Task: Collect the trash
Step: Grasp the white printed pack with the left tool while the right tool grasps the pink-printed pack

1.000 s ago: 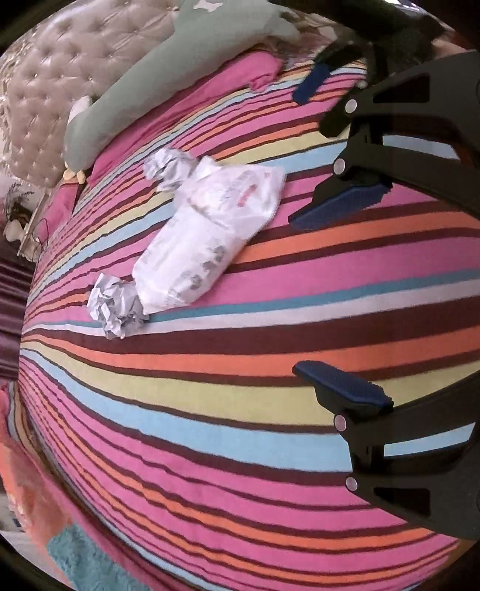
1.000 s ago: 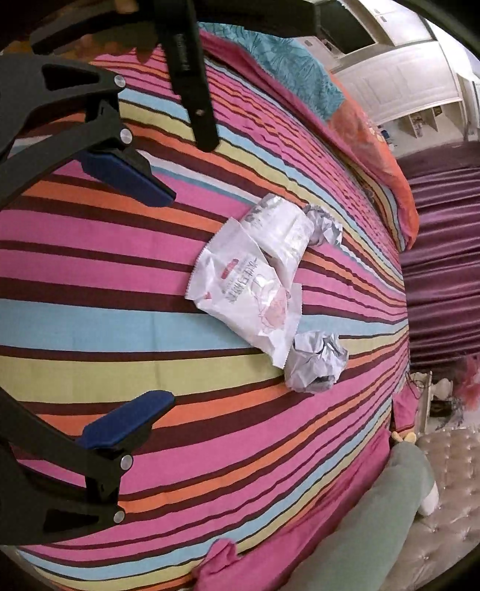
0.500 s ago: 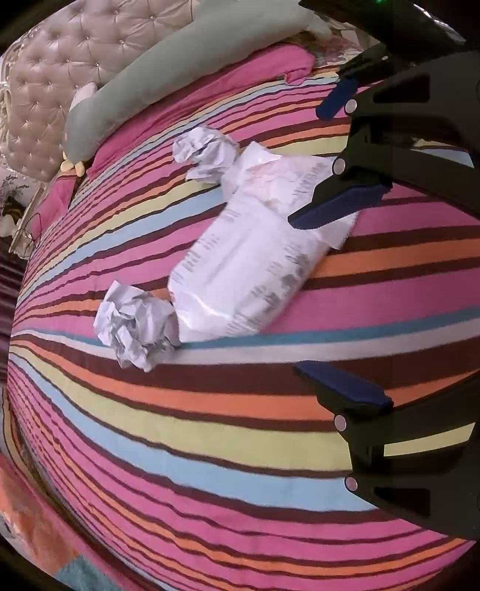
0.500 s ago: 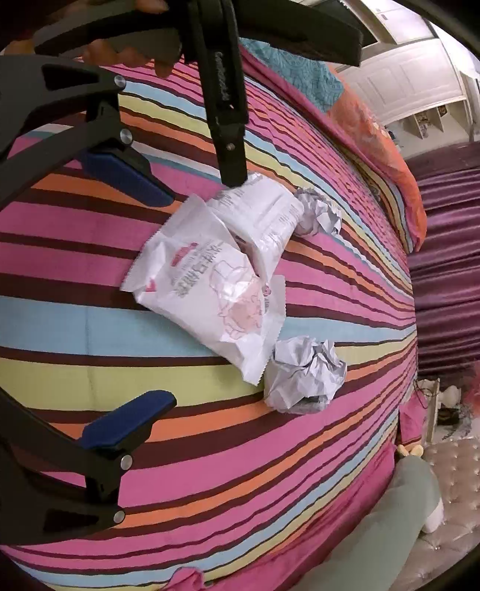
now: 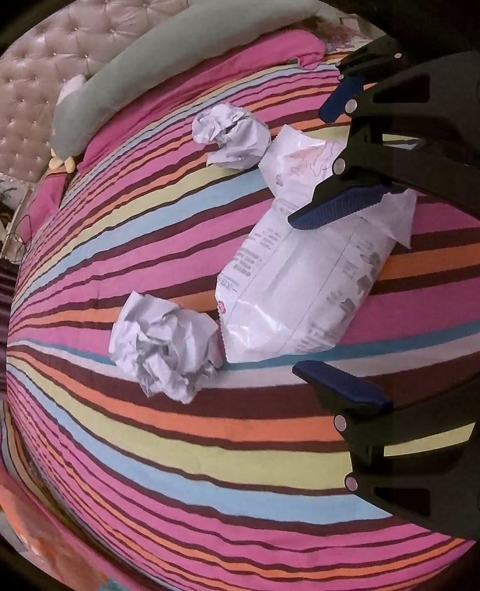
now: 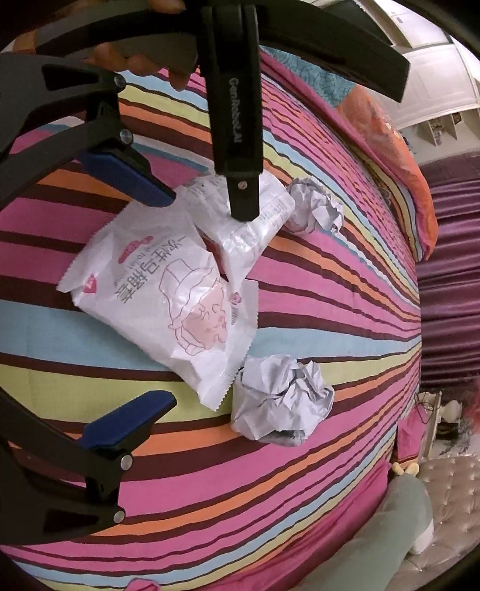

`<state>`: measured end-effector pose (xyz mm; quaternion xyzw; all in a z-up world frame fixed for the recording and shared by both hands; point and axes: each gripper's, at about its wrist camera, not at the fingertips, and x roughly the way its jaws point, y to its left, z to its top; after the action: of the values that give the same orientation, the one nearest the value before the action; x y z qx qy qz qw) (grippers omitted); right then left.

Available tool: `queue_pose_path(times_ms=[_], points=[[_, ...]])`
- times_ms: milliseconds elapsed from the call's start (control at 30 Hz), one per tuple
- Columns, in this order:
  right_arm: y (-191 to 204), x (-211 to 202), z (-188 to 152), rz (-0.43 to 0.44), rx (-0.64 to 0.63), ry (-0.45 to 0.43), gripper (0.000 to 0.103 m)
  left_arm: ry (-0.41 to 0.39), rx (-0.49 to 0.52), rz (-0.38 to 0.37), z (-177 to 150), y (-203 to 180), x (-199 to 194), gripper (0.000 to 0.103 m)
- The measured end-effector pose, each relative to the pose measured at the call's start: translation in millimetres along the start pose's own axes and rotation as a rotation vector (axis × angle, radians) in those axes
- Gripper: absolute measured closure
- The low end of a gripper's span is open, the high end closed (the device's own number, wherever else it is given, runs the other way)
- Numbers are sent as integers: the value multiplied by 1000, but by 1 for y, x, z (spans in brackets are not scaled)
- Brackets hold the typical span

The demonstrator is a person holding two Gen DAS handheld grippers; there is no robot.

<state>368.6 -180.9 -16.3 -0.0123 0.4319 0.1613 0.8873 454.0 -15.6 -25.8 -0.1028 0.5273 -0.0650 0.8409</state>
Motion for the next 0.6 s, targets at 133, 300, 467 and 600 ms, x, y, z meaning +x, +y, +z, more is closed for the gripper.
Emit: queue_pose_path(times_ms=[133,300,467,600], points=[[-3,9,0,-13,1,19,8,18,-6,-5,5,-4,10,22],[-9,20,-7,-10,13,36,8,32,-47,-8,5,-2,23,20],[-6,22,-6,-24,-6,23,8,28,-39,24,3,-7,29,23],[-5,23,-5,-16,7,24,19,13,-12,-4,6,-13,25,51]])
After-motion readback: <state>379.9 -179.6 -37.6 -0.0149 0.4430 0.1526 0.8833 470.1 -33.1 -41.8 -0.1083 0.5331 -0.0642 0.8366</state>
